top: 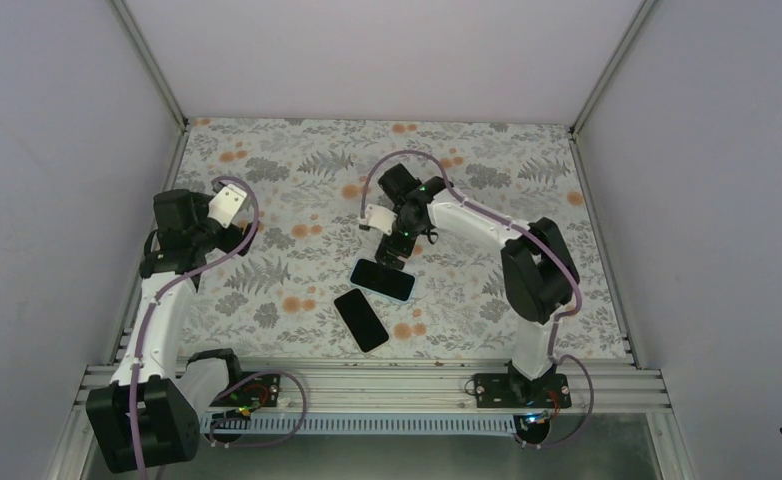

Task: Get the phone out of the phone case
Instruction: Adjust the phone at the center of the board, then pick up the phone at the center of the board.

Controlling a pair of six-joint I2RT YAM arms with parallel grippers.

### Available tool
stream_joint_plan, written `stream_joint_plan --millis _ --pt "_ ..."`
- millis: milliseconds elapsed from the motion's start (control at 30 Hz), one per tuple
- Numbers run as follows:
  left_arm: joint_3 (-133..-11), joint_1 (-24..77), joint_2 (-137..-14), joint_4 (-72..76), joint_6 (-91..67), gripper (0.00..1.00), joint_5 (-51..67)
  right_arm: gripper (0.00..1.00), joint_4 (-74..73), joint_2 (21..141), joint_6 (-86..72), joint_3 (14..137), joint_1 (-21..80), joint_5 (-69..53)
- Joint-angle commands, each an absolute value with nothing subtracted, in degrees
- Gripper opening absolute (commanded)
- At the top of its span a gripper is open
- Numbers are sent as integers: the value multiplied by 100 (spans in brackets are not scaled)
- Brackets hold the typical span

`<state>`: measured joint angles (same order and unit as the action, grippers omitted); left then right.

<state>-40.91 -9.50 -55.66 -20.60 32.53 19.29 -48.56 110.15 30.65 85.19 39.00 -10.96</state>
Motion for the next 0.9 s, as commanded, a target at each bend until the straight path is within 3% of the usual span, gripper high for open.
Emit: stream_joint_plan --millis 0,867 --pt "-4108 -976 -5708 -1977 3207 100 2130 100 -5074 10742 3410 7877 3983 -1431" --pt "-4065 -976 -5856 -2006 3256 100 2085 100 -4677 10999 2908 7190 4375 -1241"
